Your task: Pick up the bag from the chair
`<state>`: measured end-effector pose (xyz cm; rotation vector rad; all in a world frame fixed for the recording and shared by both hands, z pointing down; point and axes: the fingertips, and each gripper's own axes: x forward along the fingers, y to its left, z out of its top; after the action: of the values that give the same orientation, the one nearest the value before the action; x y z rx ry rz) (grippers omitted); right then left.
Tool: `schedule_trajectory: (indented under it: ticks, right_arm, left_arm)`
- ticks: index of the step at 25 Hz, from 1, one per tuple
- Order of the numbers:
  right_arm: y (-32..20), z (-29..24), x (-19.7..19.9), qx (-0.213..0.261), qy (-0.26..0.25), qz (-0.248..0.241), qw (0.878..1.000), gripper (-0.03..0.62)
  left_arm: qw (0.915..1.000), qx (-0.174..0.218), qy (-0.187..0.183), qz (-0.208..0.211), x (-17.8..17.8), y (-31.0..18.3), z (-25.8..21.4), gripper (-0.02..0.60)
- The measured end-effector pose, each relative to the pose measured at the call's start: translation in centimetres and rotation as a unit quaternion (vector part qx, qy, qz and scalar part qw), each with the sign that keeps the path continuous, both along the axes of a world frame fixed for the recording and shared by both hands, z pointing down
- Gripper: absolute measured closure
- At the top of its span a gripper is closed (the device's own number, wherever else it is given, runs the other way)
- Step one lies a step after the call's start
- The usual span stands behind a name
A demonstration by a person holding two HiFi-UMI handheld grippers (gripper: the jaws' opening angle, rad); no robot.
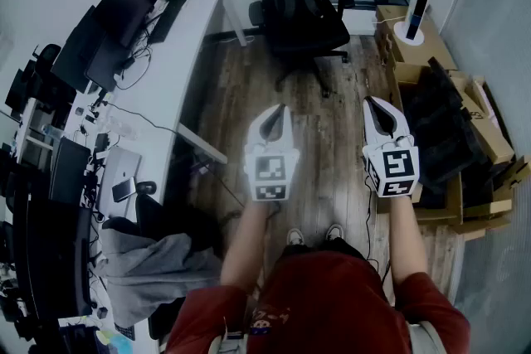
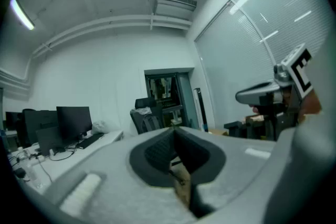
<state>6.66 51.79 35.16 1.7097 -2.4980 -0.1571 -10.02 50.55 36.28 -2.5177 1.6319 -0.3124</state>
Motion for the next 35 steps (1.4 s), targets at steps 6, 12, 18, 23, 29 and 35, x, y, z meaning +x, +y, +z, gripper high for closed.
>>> schedule_trajectory:
  ticks: [6,12,18,23,29,35]
  right_arm:
    - [0.1,0.3,2.4,0.0,-0.009,-0.005,1.0,0.592]
    - [0.3,0.3,5.0,0.003,-0.011,-0.013,1.0,0.592]
    - [0.2,1.0,7.2,-0.01,-0.03,-0.02,0.999,0.594]
    - [-0.3,1.9,8.2,-0.019,-0.032,-0.021,0.999,0.594]
    - [-1.4,2.0,8.6,-0.02,-0.035,-0.02,0.999,0.594]
    - [-2.6,2.1,8.2,-0.02,-0.024,-0.023,0.999,0.594]
  left_arm:
    - [1.0,-0.004,-0.005,-0.003,2.9,0.3,0.5,0.583]
    - [1.0,0.004,-0.003,-0.007,6.1,0.5,0.6,0.583]
    - [1.0,0.0,-0.003,-0.008,8.2,1.0,0.8,0.583]
    - [0.9999,-0.003,0.0,-0.015,8.8,0.7,1.2,0.583]
    - [0.9997,-0.008,-0.007,-0.023,8.6,-0.1,1.6,0.583]
    - [0.9997,-0.002,-0.003,-0.024,8.5,-1.6,1.5,0.583]
